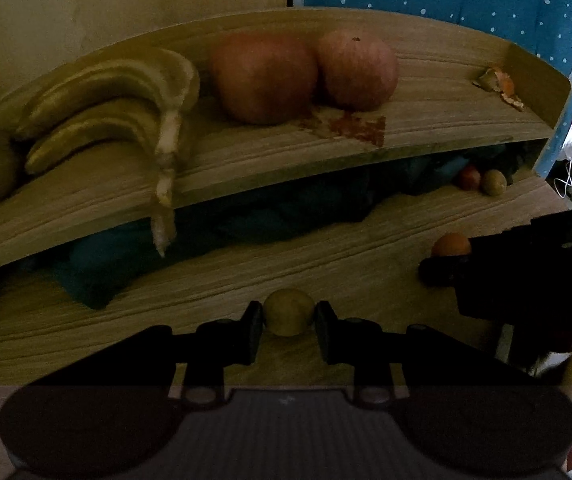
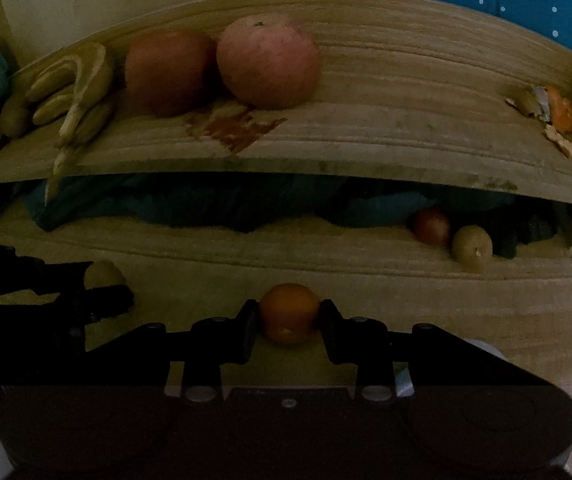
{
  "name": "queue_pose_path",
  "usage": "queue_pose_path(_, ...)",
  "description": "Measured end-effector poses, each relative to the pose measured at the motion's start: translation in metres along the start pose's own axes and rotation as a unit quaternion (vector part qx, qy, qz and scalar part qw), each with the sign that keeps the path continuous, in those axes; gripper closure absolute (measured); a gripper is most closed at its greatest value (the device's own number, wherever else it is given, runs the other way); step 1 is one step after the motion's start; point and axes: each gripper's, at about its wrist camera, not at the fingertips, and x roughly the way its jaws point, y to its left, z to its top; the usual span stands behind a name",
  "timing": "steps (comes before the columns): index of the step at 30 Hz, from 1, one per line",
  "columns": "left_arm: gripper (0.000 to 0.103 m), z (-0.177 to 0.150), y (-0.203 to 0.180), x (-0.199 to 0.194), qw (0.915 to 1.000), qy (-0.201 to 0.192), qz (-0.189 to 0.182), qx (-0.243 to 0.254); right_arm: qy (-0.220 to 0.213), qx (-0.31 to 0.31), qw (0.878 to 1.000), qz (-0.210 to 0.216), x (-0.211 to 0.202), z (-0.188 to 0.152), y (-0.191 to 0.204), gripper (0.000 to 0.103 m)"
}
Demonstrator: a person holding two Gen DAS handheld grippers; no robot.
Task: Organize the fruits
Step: 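Carry the brown fruit over the tray with the left tool while the right tool carries the tangerine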
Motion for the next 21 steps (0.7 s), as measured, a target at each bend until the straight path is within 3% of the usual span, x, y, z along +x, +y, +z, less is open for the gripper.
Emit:
queue_pose_path(10,0.071,-0.008,0.013,-0.029,0.9999,-0.008,-0.008,0.007,-0.014,0.01,1.0,0.002,-0.018,-0.016,0.021,0.068)
queue_pose_path(21,0.071,-0.021,0.024,-0.065,0.9988,-0.022,-0.028,0.033,-0.049,0.033,0.998,-0.008,-0.068,-0.026,0.047,0.068)
